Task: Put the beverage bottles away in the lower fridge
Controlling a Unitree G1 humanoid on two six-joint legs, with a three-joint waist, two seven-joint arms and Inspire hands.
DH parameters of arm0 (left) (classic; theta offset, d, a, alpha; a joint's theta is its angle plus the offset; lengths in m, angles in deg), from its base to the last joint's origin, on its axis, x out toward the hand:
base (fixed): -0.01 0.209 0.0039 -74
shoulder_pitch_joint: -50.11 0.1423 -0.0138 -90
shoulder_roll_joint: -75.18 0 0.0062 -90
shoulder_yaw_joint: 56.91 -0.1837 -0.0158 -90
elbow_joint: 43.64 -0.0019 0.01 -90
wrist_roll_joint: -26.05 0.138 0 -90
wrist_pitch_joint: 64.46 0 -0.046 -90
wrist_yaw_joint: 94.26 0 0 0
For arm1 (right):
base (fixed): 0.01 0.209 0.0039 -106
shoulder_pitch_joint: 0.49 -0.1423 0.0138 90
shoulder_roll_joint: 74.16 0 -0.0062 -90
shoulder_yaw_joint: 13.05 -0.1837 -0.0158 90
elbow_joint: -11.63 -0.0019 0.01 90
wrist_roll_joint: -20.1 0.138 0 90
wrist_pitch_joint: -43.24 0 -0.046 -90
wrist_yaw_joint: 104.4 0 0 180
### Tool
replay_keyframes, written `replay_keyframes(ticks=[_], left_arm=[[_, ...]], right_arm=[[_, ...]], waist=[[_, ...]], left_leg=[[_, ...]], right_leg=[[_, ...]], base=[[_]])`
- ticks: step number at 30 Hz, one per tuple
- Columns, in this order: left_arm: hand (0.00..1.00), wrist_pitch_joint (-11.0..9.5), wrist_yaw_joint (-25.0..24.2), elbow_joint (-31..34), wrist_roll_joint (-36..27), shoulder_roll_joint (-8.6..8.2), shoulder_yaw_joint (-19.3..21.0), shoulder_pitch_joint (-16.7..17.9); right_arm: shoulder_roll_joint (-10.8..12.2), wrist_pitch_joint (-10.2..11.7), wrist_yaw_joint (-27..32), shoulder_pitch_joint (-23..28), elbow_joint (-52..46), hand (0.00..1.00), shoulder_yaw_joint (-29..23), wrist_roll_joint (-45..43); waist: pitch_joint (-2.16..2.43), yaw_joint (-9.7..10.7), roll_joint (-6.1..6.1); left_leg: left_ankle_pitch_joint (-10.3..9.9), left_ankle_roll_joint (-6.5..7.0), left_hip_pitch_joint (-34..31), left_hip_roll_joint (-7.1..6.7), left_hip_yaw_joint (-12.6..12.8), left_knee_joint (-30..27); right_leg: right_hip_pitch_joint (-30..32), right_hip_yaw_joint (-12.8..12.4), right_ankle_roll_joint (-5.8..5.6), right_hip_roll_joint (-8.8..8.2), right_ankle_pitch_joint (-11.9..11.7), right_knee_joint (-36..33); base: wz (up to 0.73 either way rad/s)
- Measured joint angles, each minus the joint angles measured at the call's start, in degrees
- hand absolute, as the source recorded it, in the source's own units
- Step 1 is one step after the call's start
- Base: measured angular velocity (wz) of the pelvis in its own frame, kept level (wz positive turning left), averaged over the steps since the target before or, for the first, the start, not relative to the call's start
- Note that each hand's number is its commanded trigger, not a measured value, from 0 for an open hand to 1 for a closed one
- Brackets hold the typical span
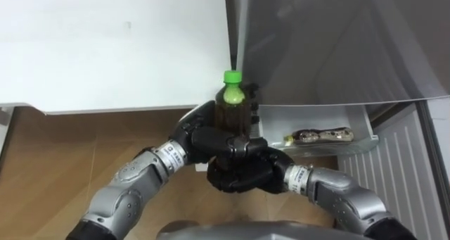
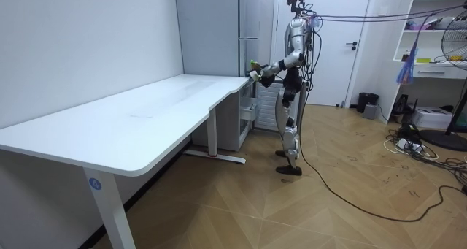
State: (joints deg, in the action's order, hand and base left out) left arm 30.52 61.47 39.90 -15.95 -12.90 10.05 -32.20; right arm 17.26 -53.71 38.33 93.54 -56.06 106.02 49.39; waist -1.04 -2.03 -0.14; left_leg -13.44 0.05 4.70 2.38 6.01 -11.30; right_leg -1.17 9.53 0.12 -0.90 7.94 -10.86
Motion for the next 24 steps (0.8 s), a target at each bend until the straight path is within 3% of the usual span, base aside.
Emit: replay_keyframes(ticks=[13,20,22,24], left_arm=[[0.00,0.01,1.67,5.87,4.03,1.35,1.67,1.58],[0.00,1.25,3.52,10.32,4.89,1.49,6.30,1.88],[0.00,0.84,4.73,12.56,4.24,0.18,9.22,1.94],[0.00,-1.49,6.67,15.20,3.73,-2.26,14.13,1.97]], right_arm=[[-1.61,-0.16,-1.00,1.20,1.22,1.00,-3.02,-2.66],[-1.81,-0.24,-1.14,2.96,1.55,1.00,-6.87,-3.19],[-1.72,-0.53,-1.12,3.45,1.55,1.00,-7.62,-3.23],[-1.45,-0.55,-0.80,4.10,1.55,1.00,-8.39,-3.95]], waist=[[-0.30,-0.09,-0.48],[-0.26,-1.59,-1.84],[-0.12,-2.41,-2.13],[0.27,-3.25,-2.64]], left_leg=[[-0.02,0.00,-0.11,0.00,-0.03,-0.02],[-0.03,0.00,0.14,0.07,-0.06,-0.05],[-0.02,-0.01,0.26,0.10,-0.07,0.01],[0.00,-0.02,1.06,0.11,-0.05,0.46]], right_leg=[[0.16,0.05,0.00,-0.03,0.00,-0.48],[0.28,-0.21,0.15,0.04,-0.09,-0.89],[0.26,-0.13,0.17,0.04,-0.10,-0.93],[-0.28,0.00,0.18,0.02,-0.11,-0.93]], base=[[0.00],[-0.01],[-0.02],[-0.05]])
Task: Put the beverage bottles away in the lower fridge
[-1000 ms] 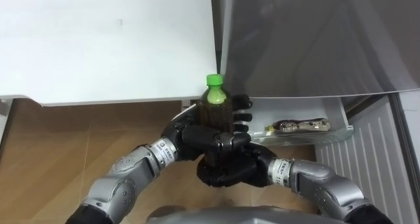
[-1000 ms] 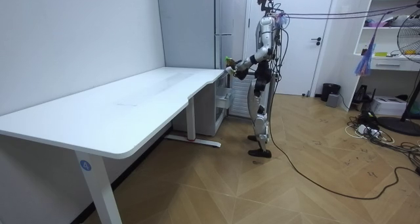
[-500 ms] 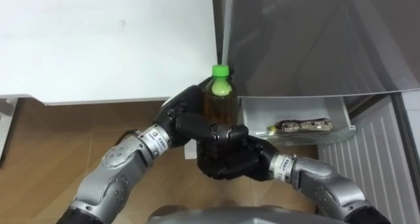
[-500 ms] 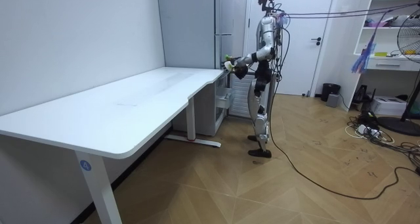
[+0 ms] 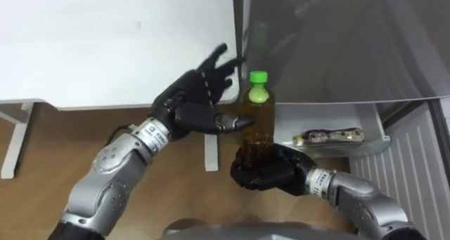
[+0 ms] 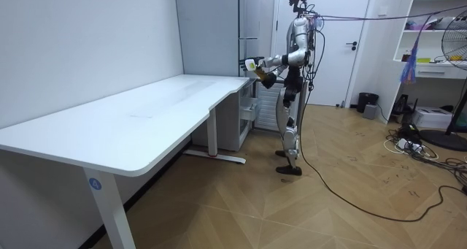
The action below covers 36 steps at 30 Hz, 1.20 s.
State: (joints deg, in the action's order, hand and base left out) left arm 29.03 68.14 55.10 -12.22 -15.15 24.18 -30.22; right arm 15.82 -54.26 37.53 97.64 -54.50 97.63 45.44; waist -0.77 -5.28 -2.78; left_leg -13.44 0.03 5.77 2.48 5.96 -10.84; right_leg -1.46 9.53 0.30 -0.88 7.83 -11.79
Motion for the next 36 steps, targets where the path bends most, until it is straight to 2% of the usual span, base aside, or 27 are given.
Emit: replay_keyframes(ticks=[2,5,7,9,12,16,18,21,24,28,31,35,36], left_arm=[[0.00,-1.75,1.24,1.59,0.04,-1.00,3.30,0.23],[0.00,-3.74,3.86,2.15,0.17,-1.96,8.28,0.89],[0.00,-3.86,5.99,2.12,-0.39,-2.48,11.13,0.95],[0.00,-4.17,9.03,2.01,-0.46,-3.74,14.27,0.94],[0.00,-4.35,12.75,0.86,-0.45,-3.76,16.64,0.99],[0.00,-4.38,18.21,-0.03,0.34,-4.08,20.35,1.39],[0.00,-5.34,22.55,-1.42,0.32,-4.22,22.26,1.41],[0.00,-6.54,27.87,-4.09,0.65,-4.31,22.65,2.30],[0.00,-6.58,31.99,-9.86,1.99,-4.51,22.66,3.04],[0.00,-6.59,35.79,-16.30,2.64,-5.25,22.48,4.76],[0.00,-7.17,38.07,-24.45,6.87,-5.28,21.65,5.64],[0.00,-7.04,38.69,-36.20,11.03,-5.27,18.71,6.61],[0.00,-6.77,38.89,-39.29,11.57,-5.25,18.11,6.68]], right_arm=[[0.21,0.01,0.11,0.07,0.06,1.00,-0.69,-1.44],[1.90,0.18,0.38,0.61,0.18,1.00,-3.56,-4.74],[2.54,0.49,0.51,1.15,0.17,1.00,-5.19,-5.08],[2.78,0.49,0.63,1.76,0.14,1.00,-6.77,-5.47],[2.73,0.49,1.52,2.53,0.10,1.00,-7.35,-5.56],[3.33,0.49,2.63,3.53,0.10,1.00,-8.70,-5.88],[3.29,0.49,3.80,3.77,0.11,1.00,-9.03,-5.86],[3.47,0.49,4.79,4.23,0.13,1.00,-8.90,-5.70],[3.13,0.48,5.41,5.15,0.12,1.00,-8.89,-5.71],[3.11,0.46,6.23,5.49,0.13,1.00,-8.87,-5.72],[3.67,0.46,7.14,5.46,0.14,1.00,-8.87,-5.68],[3.96,0.20,8.20,5.42,0.14,1.00,-7.81,-5.75],[3.90,-0.05,8.57,5.38,0.14,1.00,-6.82,-5.74]], waist=[[0.16,-0.05,-0.21],[0.31,-0.09,0.33],[0.19,-0.64,0.84],[-0.03,-1.47,1.67],[-0.09,-2.80,2.21],[-0.26,-4.13,1.92],[-0.18,-4.66,1.58],[-0.04,-5.35,1.30],[0.20,-6.48,0.96],[0.27,-7.03,0.95],[0.25,-7.55,0.95],[0.53,-7.58,1.65],[0.71,-7.52,2.13]], left_leg=[[0.08,-0.02,0.63,-0.09,-0.03,0.45],[0.11,-0.04,0.91,-0.10,-0.04,0.50],[0.11,-0.04,0.88,-0.11,-0.07,0.39],[0.11,-0.04,0.90,-0.15,-0.09,0.36],[0.11,-0.04,1.33,-0.12,-0.14,0.55],[0.10,-0.04,2.93,-0.07,-0.17,1.41],[0.10,-0.04,2.93,-0.15,-0.36,1.49],[0.10,-0.04,2.85,-0.14,-0.62,1.53],[0.10,-0.04,2.93,-0.17,-0.60,1.52],[0.10,-0.04,3.22,-0.19,-0.52,1.42],[0.10,-0.05,3.81,-0.16,-0.47,1.60],[0.06,-0.05,3.59,-0.22,-0.73,2.11],[0.06,-0.05,3.55,-0.20,-1.03,2.07]], right_leg=[[-0.38,-0.04,-0.06,-0.02,0.05,0.05],[-0.67,0.01,-0.04,0.00,0.34,0.02],[-0.63,-0.02,-0.02,-0.03,0.38,-0.02],[-0.69,-0.12,-0.04,-0.04,0.39,0.06],[-1.09,-0.14,-0.06,-0.02,0.40,0.17],[-2.51,-0.03,-0.18,0.10,0.50,0.71],[-2.74,0.08,-0.17,0.11,0.50,1.06],[-2.71,0.32,-0.17,0.14,0.50,1.08],[-2.68,0.11,-0.18,0.15,0.50,1.15],[-2.69,0.20,-0.18,0.06,0.50,1.13],[-3.40,-0.08,-0.18,0.20,0.50,1.34],[-3.56,0.07,-0.20,0.30,0.50,2.00],[-3.58,0.12,-0.20,0.35,0.50,2.00]], base=[[-0.02],[0.00],[0.00],[0.00],[0.00],[0.00],[0.04],[0.04],[-0.02],[-0.01],[-0.04],[0.06],[0.07]])
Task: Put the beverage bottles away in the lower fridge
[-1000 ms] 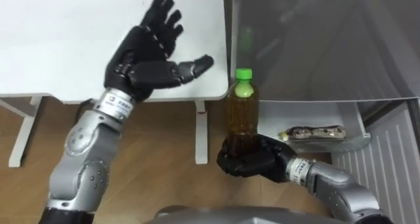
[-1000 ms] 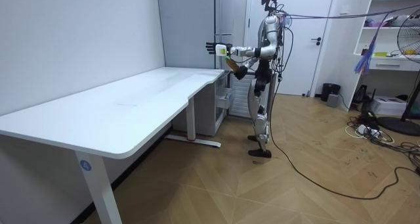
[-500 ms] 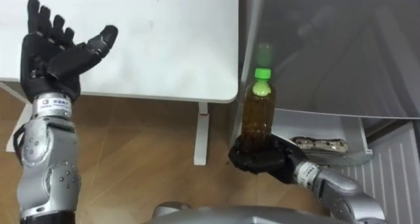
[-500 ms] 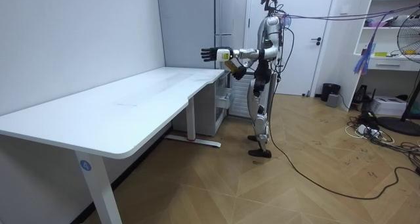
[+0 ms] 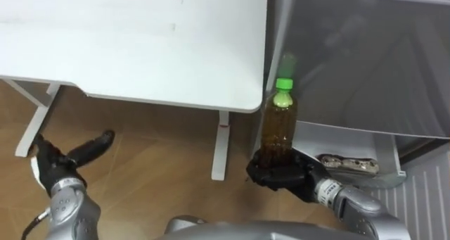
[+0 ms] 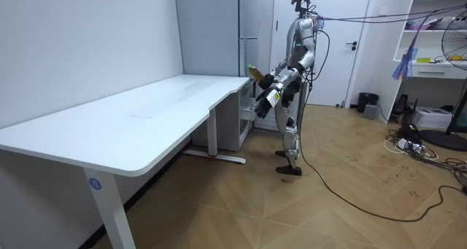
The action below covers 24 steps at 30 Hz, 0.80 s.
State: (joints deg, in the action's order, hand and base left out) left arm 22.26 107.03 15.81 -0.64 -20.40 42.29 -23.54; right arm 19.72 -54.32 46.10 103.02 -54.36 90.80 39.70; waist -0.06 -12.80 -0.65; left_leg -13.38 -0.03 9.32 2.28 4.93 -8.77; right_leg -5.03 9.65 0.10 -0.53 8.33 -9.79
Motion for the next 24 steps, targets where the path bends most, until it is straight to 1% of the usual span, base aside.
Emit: replay_keyframes(ticks=[1,2,3,4,5,6,8,10,11,12,13,14,15,16,18,20,23,24], left_arm=[[0.00,0.31,0.18,-1.32,-0.01,0.01,-0.47,0.03],[0.00,0.57,0.38,-4.25,-0.02,0.09,-1.94,0.06],[0.00,0.70,0.10,-7.85,0.07,0.41,-4.42,0.13],[0.00,0.88,-0.23,-9.32,0.11,0.44,-5.35,0.27],[0.00,1.33,-1.05,-11.64,0.26,0.42,-7.04,0.70],[0.00,1.67,-2.30,-13.75,0.29,0.32,-7.91,1.05],[0.00,2.12,-4.17,-16.79,0.28,0.31,-8.31,1.22],[0.00,2.76,-6.24,-19.35,0.26,0.30,-8.31,1.78],[0.00,3.00,-7.52,-22.23,0.20,0.32,-8.30,1.53],[0.00,3.26,-8.52,-24.72,0.38,0.35,-8.37,1.52],[0.00,3.40,-8.96,-25.65,0.62,0.36,-8.41,1.57],[0.00,3.78,-10.02,-27.47,2.39,0.41,-8.47,1.78],[0.00,4.69,-11.00,-28.74,5.38,0.45,-8.68,2.09],[0.00,5.12,-11.48,-29.41,6.94,0.46,-8.89,2.12],[0.00,7.13,-13.40,-31.49,12.44,0.45,-10.16,1.62],[0.00,8.28,-14.68,-32.58,15.83,0.42,-11.21,1.20],[0.00,9.79,-16.03,-32.51,19.48,0.34,-14.08,-0.11],[0.00,10.44,-16.50,-32.50,20.79,0.16,-14.70,-0.79]], right_arm=[[-0.10,-0.10,0.08,0.00,0.00,1.00,0.44,0.04],[-0.28,-0.10,0.19,-0.01,0.00,1.00,1.12,0.25],[-0.45,-0.10,0.62,-0.08,0.00,1.00,1.98,0.76],[-0.43,-0.10,0.82,-0.09,0.00,1.00,2.31,0.84],[-0.15,-0.10,1.01,-0.07,0.00,1.00,2.66,0.86],[0.07,-0.11,1.02,-0.16,0.00,1.00,2.84,0.83],[0.27,-0.11,1.00,-0.27,0.00,1.00,2.70,0.58],[0.12,-0.12,0.88,-0.63,0.08,1.00,2.23,-0.08],[0.09,-0.10,0.79,-0.98,0.96,1.00,2.11,0.09],[0.14,-0.10,0.79,-1.41,2.39,1.00,2.11,0.38],[0.12,-0.11,0.80,-1.42,2.82,1.00,2.13,0.47],[0.17,-0.12,0.81,-1.54,3.70,1.00,2.22,0.66],[0.14,-0.12,0.84,-1.60,4.45,1.00,2.31,0.66],[0.12,-0.12,0.89,-1.62,4.75,1.00,2.31,0.66],[0.13,-0.12,1.46,-1.72,5.97,1.00,2.36,0.64],[0.05,-0.12,2.07,-1.74,6.21,1.00,2.58,0.64],[0.20,-0.11,3.32,-2.60,7.37,1.00,2.97,0.70],[0.33,-0.11,3.88,-2.88,7.85,1.00,3.07,0.70]], waist=[[0.05,0.00,0.17],[0.00,0.00,0.39],[-0.03,-0.06,0.36],[-0.04,0.10,0.34],[-0.09,0.71,0.39],[-0.20,1.39,0.40],[-0.27,1.99,0.30],[-0.55,2.52,-0.02],[-0.64,2.98,-0.24],[-0.66,3.24,-0.26],[-0.65,3.14,-0.24],[-0.61,3.04,0.02],[-0.48,3.12,0.31],[-0.50,3.10,0.44],[-0.44,3.33,0.64],[-0.41,3.31,0.70],[-0.43,4.29,0.65],[-0.49,4.42,0.44]], left_leg=[[0.00,0.00,-0.03,0.01,-0.18,0.00],[0.00,0.00,-0.03,0.00,-0.13,0.04],[0.00,0.00,0.01,-0.01,-0.02,0.06],[0.00,0.00,0.02,-0.03,-0.11,0.06],[-0.01,0.01,-0.16,-0.05,-0.42,0.13],[-0.01,0.01,-0.31,-0.05,-0.65,0.16],[-0.01,0.01,-0.65,0.01,-0.68,0.15],[-0.02,0.00,-0.85,0.04,-0.60,0.24],[-0.02,0.00,-0.85,0.03,-0.60,0.27],[-0.02,-0.01,-0.87,0.06,-0.44,0.49],[-0.02,-0.01,-0.93,0.07,-0.35,0.52],[-0.02,-0.01,-1.38,0.08,-0.18,0.48],[-0.02,-0.01,-1.95,0.07,-0.10,0.35],[-0.02,-0.01,-2.12,0.07,-0.05,0.32],[-0.03,-0.02,-2.30,0.06,-0.07,0.17],[-0.03,-0.02,-2.40,0.07,-0.09,0.11],[-0.02,-0.02,-2.86,0.02,-0.19,-0.27],[-0.03,-0.02,-2.84,0.01,-0.11,-0.31]], right_leg=[[-0.01,0.03,0.00,0.01,0.00,0.00],[-0.04,0.06,0.00,0.00,0.00,-0.02],[-0.03,-0.07,0.00,0.00,0.00,-0.01],[0.00,-0.05,0.00,-0.02,0.00,-0.01],[0.08,0.11,-0.01,-0.02,0.00,0.03],[0.06,0.57,-0.01,-0.06,0.00,0.15],[0.26,0.81,-0.02,-0.03,0.00,0.15],[0.44,0.81,-0.01,0.01,0.00,0.17],[0.40,0.88,-0.01,0.00,0.00,0.21],[0.52,0.76,-0.01,0.05,0.01,0.19],[0.73,0.58,-0.02,0.10,0.01,0.18],[1.35,0.29,0.01,0.17,-0.01,0.16],[1.97,0.15,0.04,0.17,-0.03,0.09],[2.15,0.11,0.05,0.17,-0.03,0.08],[2.20,0.09,0.04,0.15,-0.03,0.10],[2.17,0.28,0.04,0.12,-0.03,0.11],[2.14,0.98,0.04,-0.09,-0.03,0.05],[2.14,0.91,0.04,-0.10,-0.03,0.00]], base=[[0.07],[0.00],[-0.03],[0.00],[0.06],[0.11],[0.08],[0.00],[0.00],[-0.03],[-0.11],[-0.11],[-0.10],[0.00],[0.00],[0.06],[0.11],[0.00]])
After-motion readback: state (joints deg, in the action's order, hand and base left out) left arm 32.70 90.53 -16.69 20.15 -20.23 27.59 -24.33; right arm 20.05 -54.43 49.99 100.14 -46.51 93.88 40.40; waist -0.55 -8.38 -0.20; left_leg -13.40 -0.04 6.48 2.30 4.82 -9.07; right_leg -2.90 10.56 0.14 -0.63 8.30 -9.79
